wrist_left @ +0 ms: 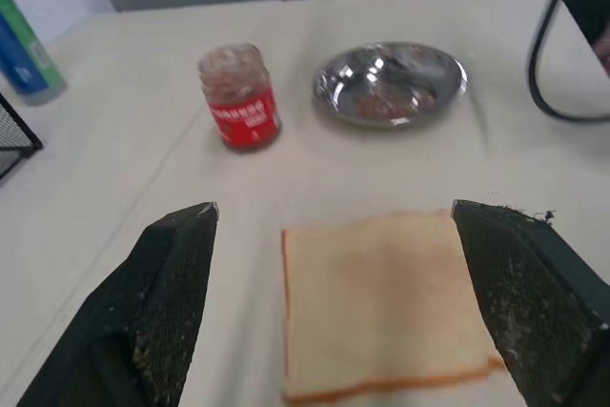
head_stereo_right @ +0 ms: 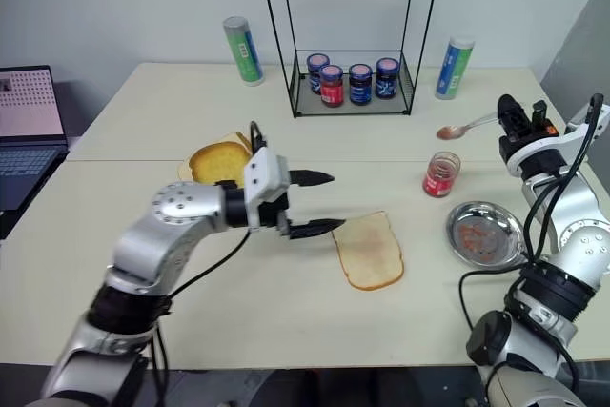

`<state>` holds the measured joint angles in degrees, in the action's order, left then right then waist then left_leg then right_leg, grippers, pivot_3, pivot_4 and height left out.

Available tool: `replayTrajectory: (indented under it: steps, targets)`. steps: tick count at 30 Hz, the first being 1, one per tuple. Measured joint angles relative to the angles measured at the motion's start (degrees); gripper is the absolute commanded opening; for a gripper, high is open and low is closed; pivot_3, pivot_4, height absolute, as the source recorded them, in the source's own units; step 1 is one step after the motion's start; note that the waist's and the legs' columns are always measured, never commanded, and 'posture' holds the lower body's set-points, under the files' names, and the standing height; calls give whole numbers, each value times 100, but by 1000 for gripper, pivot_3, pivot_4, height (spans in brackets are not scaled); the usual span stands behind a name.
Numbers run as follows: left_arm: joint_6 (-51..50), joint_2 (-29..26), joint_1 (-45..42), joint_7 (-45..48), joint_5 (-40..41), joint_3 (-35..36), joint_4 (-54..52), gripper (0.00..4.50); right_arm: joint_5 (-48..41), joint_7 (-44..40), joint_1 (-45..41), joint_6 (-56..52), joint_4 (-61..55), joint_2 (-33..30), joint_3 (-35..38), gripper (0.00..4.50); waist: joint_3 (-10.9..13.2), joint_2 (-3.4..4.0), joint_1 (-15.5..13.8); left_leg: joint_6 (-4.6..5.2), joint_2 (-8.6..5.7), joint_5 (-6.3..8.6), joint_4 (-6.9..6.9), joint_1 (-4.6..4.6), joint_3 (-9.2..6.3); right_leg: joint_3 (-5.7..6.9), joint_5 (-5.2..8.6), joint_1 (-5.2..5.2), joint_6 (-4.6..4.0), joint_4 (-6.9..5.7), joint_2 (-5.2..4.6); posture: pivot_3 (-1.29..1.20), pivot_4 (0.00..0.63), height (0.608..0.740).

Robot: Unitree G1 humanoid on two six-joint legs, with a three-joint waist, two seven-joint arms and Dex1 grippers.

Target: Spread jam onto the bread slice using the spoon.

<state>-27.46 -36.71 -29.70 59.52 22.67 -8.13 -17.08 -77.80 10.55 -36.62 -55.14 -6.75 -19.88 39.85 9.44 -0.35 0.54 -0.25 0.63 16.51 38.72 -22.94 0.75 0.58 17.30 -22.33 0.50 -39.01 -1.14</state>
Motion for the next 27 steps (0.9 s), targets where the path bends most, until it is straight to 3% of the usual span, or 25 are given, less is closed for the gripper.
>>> replayTrajectory:
  steps: [6, 11, 21, 27]
  targets:
    - [-264, -818, 948, 467, 435, 316, -706, 4113, -451, -57, 529, -499, -1355, -554, -1202, 7, 1, -1, 0, 1, -4, 1, 3, 4, -3, -1, 0, 6, 0, 1, -1, 0, 150, 740]
    - [-269, -846, 1449, 323, 445, 410, -837, 4113, -367, -306, 958, -519, -1985, -746, -2017, 7, 2, -6, -47, 1, -6, 1, 7, 4, -10, 5, 1, 9, 1, 3, -2, 0, 150, 740]
    - [20, -666, 2110, -262, 108, 373, -1007, 4113, 2170, -1948, 1879, 469, -2565, -1522, -3605, 7, 5, -12, -42, 1, -5, 1, 5, 4, -12, 7, 1, 5, 2, 3, 0, 0, 150, 740]
    - [46, -577, 2190, -476, 73, 373, -1037, 4113, 3400, -2924, 2025, 1424, -2573, -1559, -4191, 7, 6, -14, -42, 1, -5, 1, 9, 5, -12, 8, 1, 7, 2, 1, -1, 0, 150, 740]
